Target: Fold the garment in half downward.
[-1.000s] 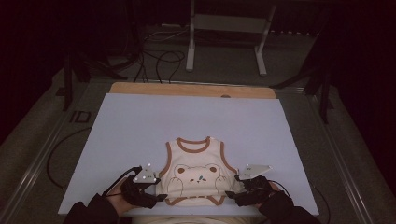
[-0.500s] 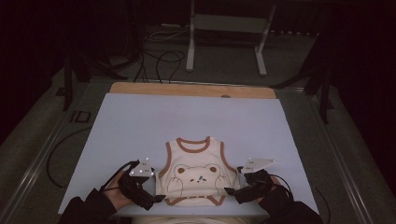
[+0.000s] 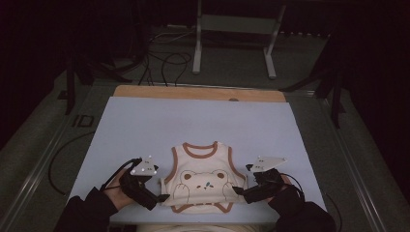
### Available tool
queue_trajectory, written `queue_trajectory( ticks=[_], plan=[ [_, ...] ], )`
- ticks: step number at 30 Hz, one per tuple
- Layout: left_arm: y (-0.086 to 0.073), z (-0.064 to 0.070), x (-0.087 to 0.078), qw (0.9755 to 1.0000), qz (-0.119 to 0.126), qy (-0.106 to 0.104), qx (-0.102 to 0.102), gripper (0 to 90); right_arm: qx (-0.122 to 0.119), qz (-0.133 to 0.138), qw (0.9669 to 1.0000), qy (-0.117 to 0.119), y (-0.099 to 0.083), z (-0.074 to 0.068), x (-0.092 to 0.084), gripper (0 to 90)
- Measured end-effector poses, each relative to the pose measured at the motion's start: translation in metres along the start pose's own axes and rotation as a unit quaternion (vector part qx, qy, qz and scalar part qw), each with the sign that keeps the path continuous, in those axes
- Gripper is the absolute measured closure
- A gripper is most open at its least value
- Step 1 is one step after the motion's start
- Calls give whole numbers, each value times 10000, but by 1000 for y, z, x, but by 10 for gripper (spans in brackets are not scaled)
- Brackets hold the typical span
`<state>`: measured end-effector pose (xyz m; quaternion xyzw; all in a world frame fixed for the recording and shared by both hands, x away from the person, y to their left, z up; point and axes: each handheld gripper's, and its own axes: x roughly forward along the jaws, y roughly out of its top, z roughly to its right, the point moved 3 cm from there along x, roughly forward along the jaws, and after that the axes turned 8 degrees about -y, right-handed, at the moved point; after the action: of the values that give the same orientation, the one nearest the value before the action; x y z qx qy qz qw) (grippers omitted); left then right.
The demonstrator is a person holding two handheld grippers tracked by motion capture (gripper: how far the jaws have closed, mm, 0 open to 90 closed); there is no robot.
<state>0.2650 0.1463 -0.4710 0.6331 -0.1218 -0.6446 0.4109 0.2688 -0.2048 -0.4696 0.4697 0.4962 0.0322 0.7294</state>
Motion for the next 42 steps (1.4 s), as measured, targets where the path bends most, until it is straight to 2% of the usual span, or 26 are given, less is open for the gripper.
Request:
queue_trajectory(
  ticks=[10, 22, 26, 38, 42],
  plan=[
    [13, -7, -8, 9999, 26, 40, 123, 2, -98, 116, 9998, -110, 17, 10, -2, 123],
    [33, -18, -15, 9996, 65, -15, 280, 2, -207, 290, 9993, -151, 41, 20, 6, 124],
    [39, -21, -15, 9994, 75, 3, 347, 2, -228, 359, 9990, -143, 48, 23, 9, 124],
    [53, -36, -13, 9992, 131, -2, 379, 2, -272, 354, 9988, -211, 61, 34, 18, 124],
    [58, -42, -11, 9990, 147, -29, 412, 2, -211, 359, 9989, -211, 64, 39, 23, 124]
  ],
)
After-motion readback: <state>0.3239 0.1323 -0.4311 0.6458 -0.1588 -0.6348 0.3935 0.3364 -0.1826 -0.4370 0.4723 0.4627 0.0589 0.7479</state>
